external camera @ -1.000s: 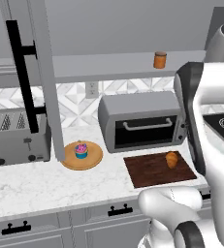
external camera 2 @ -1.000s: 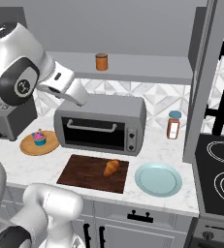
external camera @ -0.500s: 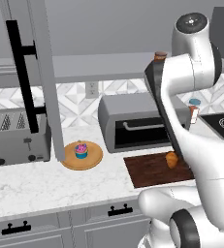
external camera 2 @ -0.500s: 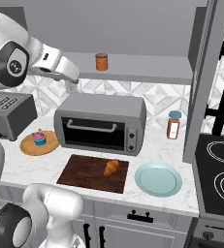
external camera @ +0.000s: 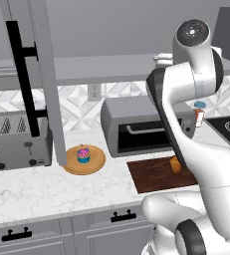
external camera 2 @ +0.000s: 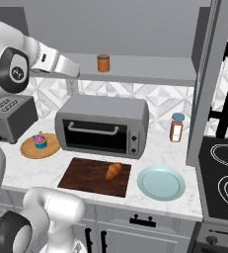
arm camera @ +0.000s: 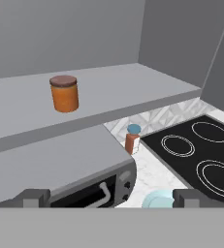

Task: From the different types of pastries on the counter, select a croissant and place it on the cutting board. Then retrieve a jar of jam from the cabinet and place it alongside the croissant on the cutting board.

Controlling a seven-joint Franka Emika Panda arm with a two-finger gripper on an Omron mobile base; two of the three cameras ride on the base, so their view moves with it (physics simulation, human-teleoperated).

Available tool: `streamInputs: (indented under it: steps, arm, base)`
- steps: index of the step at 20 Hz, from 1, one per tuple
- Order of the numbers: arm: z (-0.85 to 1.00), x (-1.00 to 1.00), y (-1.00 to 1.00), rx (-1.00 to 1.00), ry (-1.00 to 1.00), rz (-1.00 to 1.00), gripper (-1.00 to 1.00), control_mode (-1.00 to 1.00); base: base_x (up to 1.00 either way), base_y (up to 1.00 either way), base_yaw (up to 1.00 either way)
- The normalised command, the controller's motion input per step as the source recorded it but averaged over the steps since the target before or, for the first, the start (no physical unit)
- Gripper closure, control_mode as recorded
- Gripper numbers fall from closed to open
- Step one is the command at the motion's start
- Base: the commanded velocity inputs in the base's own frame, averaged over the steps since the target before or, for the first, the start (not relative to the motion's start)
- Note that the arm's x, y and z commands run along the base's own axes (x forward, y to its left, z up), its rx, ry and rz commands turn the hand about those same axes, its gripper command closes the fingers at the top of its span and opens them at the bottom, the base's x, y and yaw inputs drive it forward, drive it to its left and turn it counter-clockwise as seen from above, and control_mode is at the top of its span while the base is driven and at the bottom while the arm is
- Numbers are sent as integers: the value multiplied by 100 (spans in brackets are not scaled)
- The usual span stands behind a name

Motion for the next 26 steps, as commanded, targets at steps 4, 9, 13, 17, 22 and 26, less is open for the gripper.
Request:
streamInputs:
  steps: [4,9,13,17,22,26]
  arm:
    - [0,70,-6,0,-8,0,-100,-100]
    - [11,75,0,0,0,-2,-100,-100]
    - [9,73,-1,0,3,0,-100,-100]
    - [0,62,-6,0,2,0,-100,-100]
    - [-3,49,-10,0,0,0,-100,-100]
    - [-11,28,-13,0,0,0,-100,-100]
  base:
    - [0,0,0]
    - [0,0,0]
    - [0,0,0]
    - [0,0,0]
    - [0,0,0]
    - [0,0,0]
